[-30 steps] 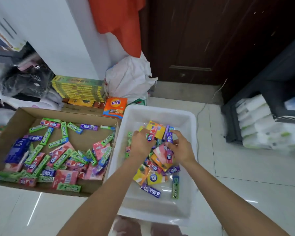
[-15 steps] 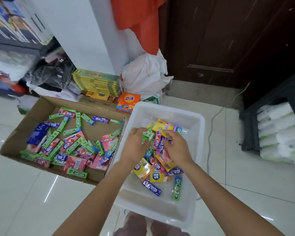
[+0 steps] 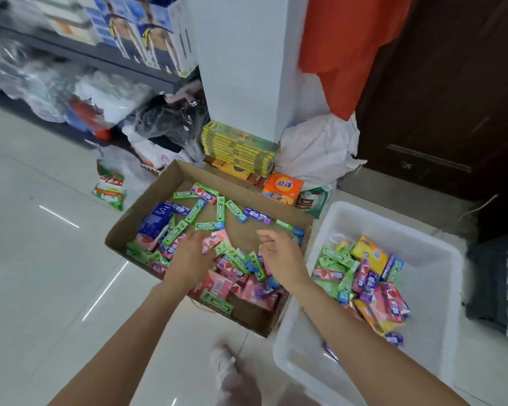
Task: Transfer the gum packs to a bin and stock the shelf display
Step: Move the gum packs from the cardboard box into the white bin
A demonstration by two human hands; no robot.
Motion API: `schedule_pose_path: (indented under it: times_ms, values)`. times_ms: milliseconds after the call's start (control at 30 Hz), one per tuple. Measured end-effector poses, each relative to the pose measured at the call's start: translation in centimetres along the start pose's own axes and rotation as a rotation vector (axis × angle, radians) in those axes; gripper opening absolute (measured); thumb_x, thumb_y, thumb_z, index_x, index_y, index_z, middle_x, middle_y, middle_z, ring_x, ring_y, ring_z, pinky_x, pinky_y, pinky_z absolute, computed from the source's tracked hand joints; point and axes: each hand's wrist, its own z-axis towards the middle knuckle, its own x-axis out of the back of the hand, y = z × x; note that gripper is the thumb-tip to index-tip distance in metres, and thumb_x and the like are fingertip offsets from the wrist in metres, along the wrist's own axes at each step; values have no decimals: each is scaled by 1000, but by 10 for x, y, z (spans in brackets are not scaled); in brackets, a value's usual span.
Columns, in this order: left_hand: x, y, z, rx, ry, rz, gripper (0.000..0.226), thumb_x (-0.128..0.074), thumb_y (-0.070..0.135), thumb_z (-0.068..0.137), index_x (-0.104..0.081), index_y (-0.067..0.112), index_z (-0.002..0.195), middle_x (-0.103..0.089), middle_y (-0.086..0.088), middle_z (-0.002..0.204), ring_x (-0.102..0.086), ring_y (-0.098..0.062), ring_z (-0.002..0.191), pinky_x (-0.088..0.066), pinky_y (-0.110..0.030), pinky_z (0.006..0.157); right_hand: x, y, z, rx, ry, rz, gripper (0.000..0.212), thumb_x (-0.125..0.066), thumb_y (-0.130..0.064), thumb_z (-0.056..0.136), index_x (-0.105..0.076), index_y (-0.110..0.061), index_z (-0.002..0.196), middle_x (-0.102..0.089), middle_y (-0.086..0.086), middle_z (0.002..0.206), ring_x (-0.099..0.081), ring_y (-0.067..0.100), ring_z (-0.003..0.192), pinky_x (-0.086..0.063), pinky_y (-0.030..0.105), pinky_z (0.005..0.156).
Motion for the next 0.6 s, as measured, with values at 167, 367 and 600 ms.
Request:
schedule_pose_path:
  times_ms: [167, 367, 600]
  values:
    - [17, -55, 38, -61, -75, -3, 31, -61, 14, 87, -58, 15, 118, -57, -5, 115, -55, -24, 108, -44, -33, 91, -61, -15, 31, -69, -103, -156, 40, -53, -12, 93, -51, -13, 133, -54, 6, 131, -52, 19, 118, -38, 26, 99]
    - [-1, -79, 72, -161, -258, 86, 49, -65, 21, 85, -50, 16, 132, -48, -10, 132, -42, -29, 123, -37, -37, 101, -95, -10, 55, -155, -130, -286, 45, -54, -10, 91, -47, -15, 136, -52, 11, 131, -49, 27, 121, -38, 32, 101]
    - [-17, -79, 84, -234, -368, 332, 84, -76, 41, 73, -34, 18, 141, -41, -6, 140, -34, -25, 132, -33, -43, 107, -109, -2, 64, -200, -182, -316, 58, -61, -2, 84, -44, -13, 138, -50, 13, 133, -46, 28, 123, -36, 34, 106]
